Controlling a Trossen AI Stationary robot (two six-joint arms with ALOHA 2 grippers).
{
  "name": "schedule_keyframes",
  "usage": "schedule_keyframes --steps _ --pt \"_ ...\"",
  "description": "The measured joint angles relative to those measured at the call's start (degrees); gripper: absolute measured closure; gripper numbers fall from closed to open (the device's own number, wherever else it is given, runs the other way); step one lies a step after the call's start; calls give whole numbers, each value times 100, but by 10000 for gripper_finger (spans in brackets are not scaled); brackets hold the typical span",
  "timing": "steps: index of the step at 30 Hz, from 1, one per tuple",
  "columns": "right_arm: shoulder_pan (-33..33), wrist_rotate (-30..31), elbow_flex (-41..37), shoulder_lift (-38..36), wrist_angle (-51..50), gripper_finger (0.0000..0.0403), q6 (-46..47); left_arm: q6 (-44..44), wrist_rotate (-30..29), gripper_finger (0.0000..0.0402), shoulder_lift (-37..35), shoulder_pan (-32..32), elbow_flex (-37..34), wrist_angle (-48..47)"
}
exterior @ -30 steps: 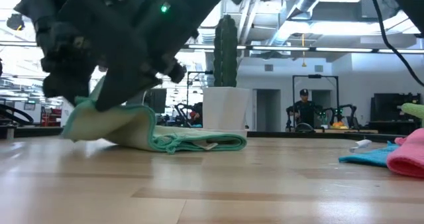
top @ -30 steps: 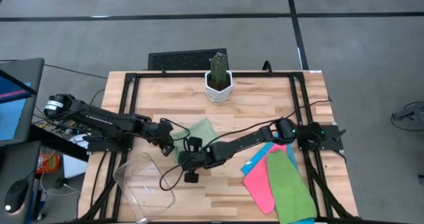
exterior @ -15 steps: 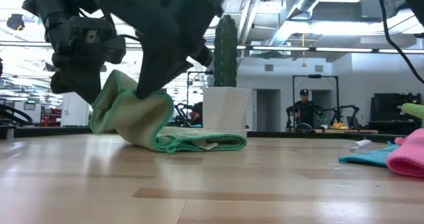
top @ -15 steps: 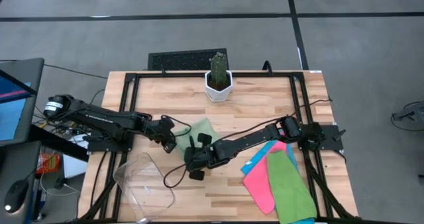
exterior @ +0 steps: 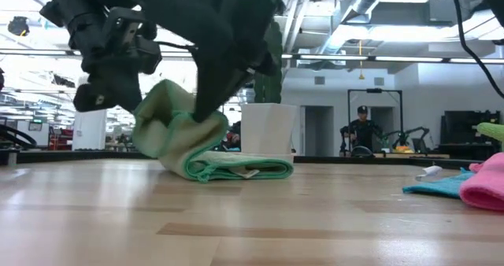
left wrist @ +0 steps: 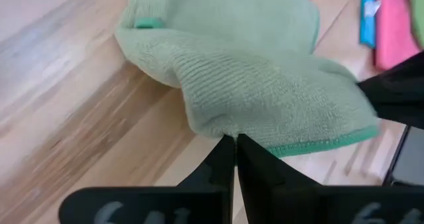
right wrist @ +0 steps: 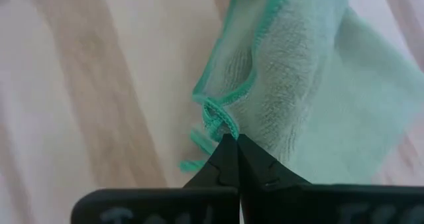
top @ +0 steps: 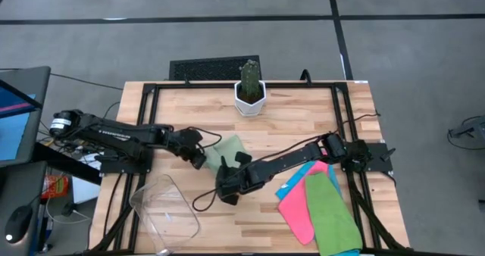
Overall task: Fold microfiber towels
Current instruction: Fold the light green microfiber cloth
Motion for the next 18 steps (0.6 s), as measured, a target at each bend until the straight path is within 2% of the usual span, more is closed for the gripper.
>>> schedule_keyframes --steps 5,11,18 --pt "17 111 -9 -77 -352 389 120 60 10 399 2 187 140 54" --pt "-7 250 -47 -272 -272 389 65 464 -47 399 2 437 429 45" --pt "-22 -465 -1412 -803 980 388 404 575 -44 399 4 620 431 -233"
